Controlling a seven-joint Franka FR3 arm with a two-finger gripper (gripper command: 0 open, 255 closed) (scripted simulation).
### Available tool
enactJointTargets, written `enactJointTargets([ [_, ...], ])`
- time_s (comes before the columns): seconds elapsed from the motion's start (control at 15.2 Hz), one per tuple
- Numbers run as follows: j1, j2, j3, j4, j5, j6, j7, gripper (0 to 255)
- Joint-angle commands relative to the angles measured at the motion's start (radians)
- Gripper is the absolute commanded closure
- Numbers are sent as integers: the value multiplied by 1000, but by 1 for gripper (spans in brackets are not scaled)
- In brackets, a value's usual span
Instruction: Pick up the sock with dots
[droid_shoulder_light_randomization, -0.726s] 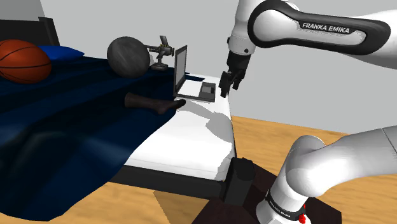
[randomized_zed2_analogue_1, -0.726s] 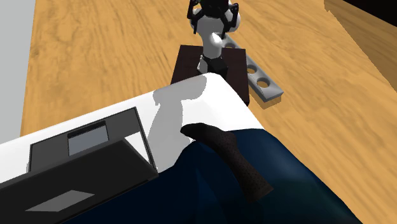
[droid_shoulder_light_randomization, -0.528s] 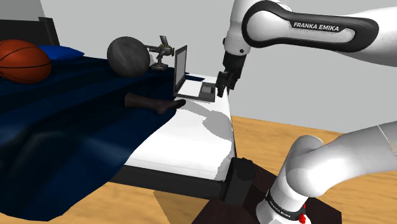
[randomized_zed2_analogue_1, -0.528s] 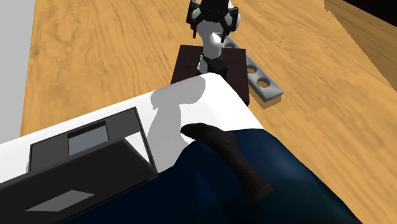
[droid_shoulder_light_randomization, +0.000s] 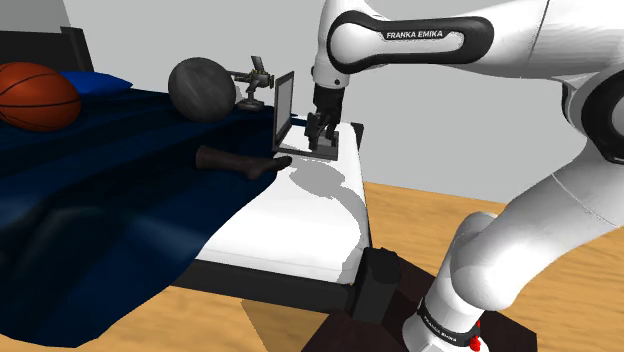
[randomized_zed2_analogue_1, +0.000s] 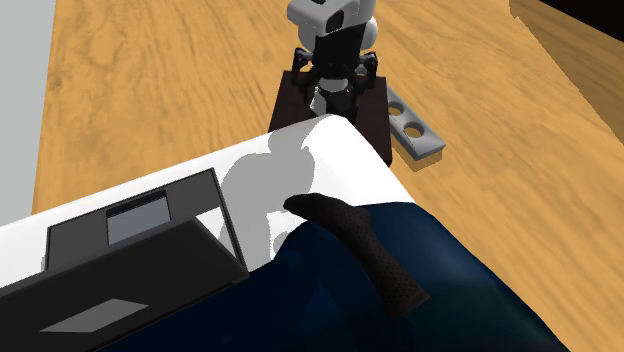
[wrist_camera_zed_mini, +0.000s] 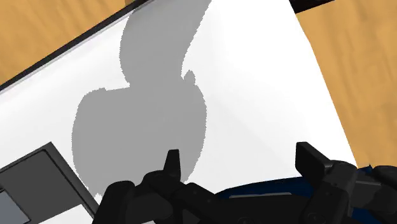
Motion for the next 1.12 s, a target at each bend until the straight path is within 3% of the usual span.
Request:
enactJointTargets([
  [0.0,8,86,-10,59,13,16,-35,0],
  [0.59,29,469,-15,397,87,2,-172,0],
  [1.06,33,797,11,777,132,-97,-254,0],
])
